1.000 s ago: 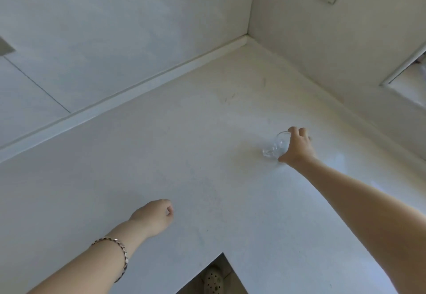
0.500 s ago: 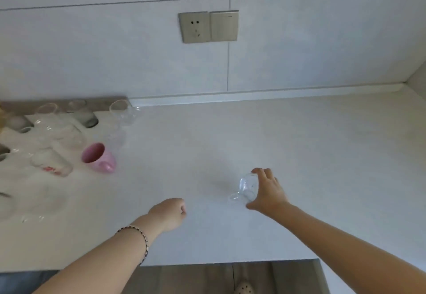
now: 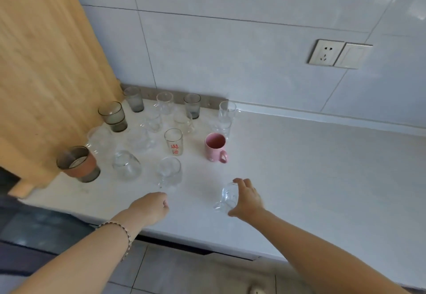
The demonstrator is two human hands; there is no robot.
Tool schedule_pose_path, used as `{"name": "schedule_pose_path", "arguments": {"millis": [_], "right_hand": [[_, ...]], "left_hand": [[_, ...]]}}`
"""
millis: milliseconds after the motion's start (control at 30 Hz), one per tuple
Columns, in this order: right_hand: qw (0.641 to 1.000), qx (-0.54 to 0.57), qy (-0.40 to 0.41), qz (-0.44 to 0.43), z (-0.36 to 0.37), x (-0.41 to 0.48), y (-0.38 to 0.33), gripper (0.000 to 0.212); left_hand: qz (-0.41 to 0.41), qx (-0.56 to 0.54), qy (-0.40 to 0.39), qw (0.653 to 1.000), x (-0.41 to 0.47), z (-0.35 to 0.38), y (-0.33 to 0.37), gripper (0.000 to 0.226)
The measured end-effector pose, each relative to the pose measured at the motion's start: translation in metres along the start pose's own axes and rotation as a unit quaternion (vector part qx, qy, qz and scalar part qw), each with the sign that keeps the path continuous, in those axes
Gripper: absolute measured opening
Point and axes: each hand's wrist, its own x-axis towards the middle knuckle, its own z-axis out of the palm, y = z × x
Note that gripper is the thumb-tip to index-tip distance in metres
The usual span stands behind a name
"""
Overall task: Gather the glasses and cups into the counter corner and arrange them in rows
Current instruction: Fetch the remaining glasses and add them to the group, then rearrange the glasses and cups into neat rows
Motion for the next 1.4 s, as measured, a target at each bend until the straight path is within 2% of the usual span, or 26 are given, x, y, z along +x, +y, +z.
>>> {"name": "schedule_pose_path", "arguments": {"millis": [200, 400, 500, 600, 667, 767, 867, 967, 1100, 1300, 1400], "right_hand": [[0.999, -0.013, 0.011, 0.035, 0.026, 0.025, -0.044, 0.086], [0.999, -0.021, 0.015, 0.035, 0.032, 0.055, -0.057, 0.083], [0.998, -0.052, -0.014, 0.029, 0.026, 0.068, -0.061, 0.084], [0.993, -0.094, -0.069, 0.023, 0.018, 0.074, -0.064, 0.097], [0.989, -0.118, -0.084, -0.006, 0.008, 0.076, -0.072, 0.098], [0.988, -0.115, -0.041, -0.089, -0.018, 0.092, -0.098, 0.067], [0.988, -0.072, -0.074, -0.115, -0.046, 0.125, -0.138, 0.045], [0.989, -0.014, -0.103, -0.106, -0.058, 0.162, -0.185, 0.036], [0.992, 0.0, -0.077, -0.098, -0.058, 0.213, -0.238, 0.034], [0.999, 0.023, -0.031, -0.028, -0.05, 0.28, -0.289, 0.038], [0.999, 0.021, -0.019, 0.026, -0.044, 0.306, -0.304, 0.045]], "left_hand": [[-0.029, -0.017, 0.024, 0.999, 0.003, -0.03, -0.058, 0.011], [-0.035, -0.032, 0.023, 0.999, 0.023, -0.04, -0.072, 0.019], [-0.032, -0.039, 0.023, 0.998, 0.037, -0.055, -0.075, 0.009], [-0.026, -0.048, 0.033, 0.998, 0.054, -0.076, -0.077, 0.01], [-0.022, -0.049, 0.042, 0.998, 0.062, -0.09, -0.077, 0.01], [-0.021, -0.061, 0.067, 0.996, 0.075, -0.113, -0.077, 0.01], [-0.021, -0.085, 0.105, 0.991, 0.088, -0.141, -0.079, 0.012], [-0.019, -0.097, 0.114, 0.989, 0.103, -0.171, -0.089, 0.023], [-0.021, -0.091, 0.115, 0.989, 0.139, -0.21, -0.12, 0.027], [0.025, -0.032, 0.157, 0.987, 0.22, -0.272, -0.16, 0.013], [0.049, 0.004, 0.165, 0.985, 0.259, -0.295, -0.171, 0.015]]}}
